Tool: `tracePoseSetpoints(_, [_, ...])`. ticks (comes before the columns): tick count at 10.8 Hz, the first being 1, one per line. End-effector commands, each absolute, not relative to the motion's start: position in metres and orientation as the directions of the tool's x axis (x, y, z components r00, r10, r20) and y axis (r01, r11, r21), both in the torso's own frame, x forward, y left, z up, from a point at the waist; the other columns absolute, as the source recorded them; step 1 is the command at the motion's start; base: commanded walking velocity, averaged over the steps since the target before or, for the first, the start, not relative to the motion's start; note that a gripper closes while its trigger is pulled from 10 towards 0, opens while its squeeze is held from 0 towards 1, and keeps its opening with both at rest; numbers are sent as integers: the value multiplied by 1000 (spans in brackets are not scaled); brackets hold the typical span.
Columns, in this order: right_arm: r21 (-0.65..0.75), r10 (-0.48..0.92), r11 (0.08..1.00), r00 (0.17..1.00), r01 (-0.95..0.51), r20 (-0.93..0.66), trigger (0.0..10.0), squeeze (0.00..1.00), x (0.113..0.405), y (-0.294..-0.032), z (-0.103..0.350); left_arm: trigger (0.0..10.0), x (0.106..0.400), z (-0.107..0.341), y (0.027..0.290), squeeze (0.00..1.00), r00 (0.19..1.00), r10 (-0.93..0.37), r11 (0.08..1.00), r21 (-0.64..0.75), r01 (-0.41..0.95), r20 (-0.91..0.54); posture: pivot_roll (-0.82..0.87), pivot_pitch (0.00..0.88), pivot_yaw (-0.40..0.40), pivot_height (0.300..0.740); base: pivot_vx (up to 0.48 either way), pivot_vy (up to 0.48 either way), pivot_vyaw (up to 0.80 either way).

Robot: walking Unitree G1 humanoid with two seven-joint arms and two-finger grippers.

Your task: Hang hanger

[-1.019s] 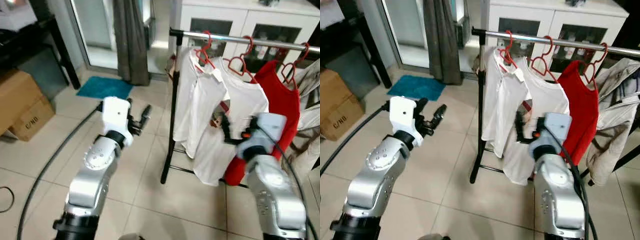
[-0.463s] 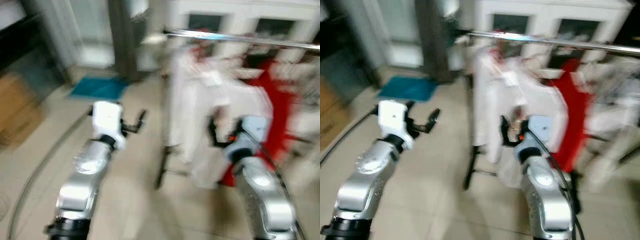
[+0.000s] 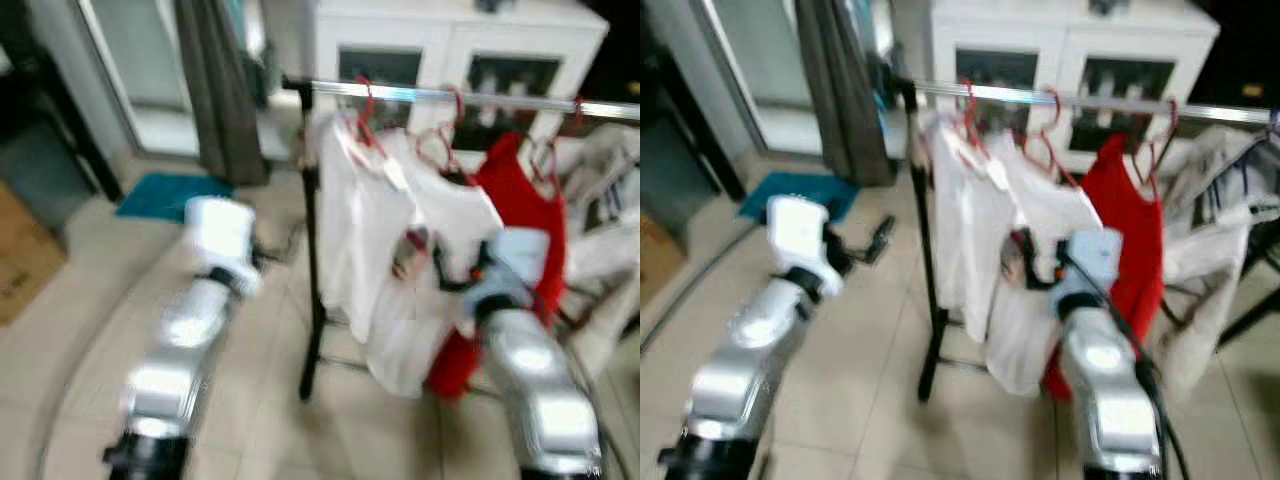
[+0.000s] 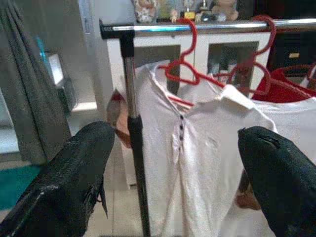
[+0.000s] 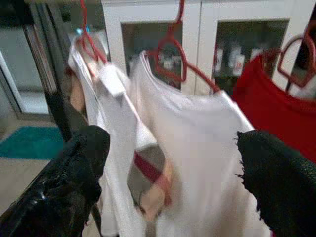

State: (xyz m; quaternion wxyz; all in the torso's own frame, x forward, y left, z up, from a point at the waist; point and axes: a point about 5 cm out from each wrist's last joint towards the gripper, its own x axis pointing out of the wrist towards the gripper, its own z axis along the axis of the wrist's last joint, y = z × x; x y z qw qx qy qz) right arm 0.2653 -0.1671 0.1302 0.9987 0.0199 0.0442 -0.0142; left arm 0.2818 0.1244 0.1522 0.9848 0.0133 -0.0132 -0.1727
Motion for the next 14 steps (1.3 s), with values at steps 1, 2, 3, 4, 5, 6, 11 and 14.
tracePoseSetpoints(1, [49, 21, 999, 998, -18, -59, 10000, 0, 270, -156, 138, 10000, 282, 154, 133, 1000, 947, -319, 946, 62, 317, 20, 57, 1, 23, 740, 330, 0, 0])
tracePoseSetpoints(2, [50, 18, 999, 999, -15, -51, 10000, 0, 270, -157, 139, 10000, 281, 154, 130, 1000, 942, -336, 940, 71, 334, 18, 54, 0, 19, 740, 330, 0, 0])
tracePoseSetpoints(3, [93, -2, 996, 999, 6, -49, 10000, 0, 268, -157, 138, 10000, 281, 153, 131, 1000, 944, -329, 942, 70, 327, 18, 58, 0, 24, 740, 330, 0, 0])
tracePoseSetpoints(4, [115, -5, 993, 999, 11, -53, 10000, 0, 267, -156, 137, 10000, 281, 153, 132, 1000, 945, -327, 943, 71, 325, 16, 62, 0, 27, 740, 326, 0, 0])
tracePoseSetpoints(5, [110, 6, 994, 999, 0, -54, 10000, 0, 266, -153, 136, 10000, 281, 155, 133, 1000, 945, -327, 943, 69, 325, 18, 70, 7, 26, 740, 326, 0, 0])
tracePoseSetpoints(6, [75, 46, 996, 999, -44, -29, 10000, 0, 267, -146, 140, 10000, 281, 156, 136, 1000, 945, -327, 943, 70, 325, 16, 69, 13, 23, 740, 330, 0, 0])
tracePoseSetpoints(11, [-4, 74, 997, 997, -74, 1, 10000, 0, 269, -152, 148, 10000, 276, 153, 130, 1000, 936, -352, 933, 81, 350, 8, 63, 12, 9, 740, 331, 0, 320])
tracePoseSetpoints(14, [4, 84, 996, 996, -85, 36, 10000, 0, 276, -164, 164, 10000, 273, 152, 128, 1000, 919, -394, 916, 75, 394, -7, 72, 11, -10, 740, 220, 0, 267])
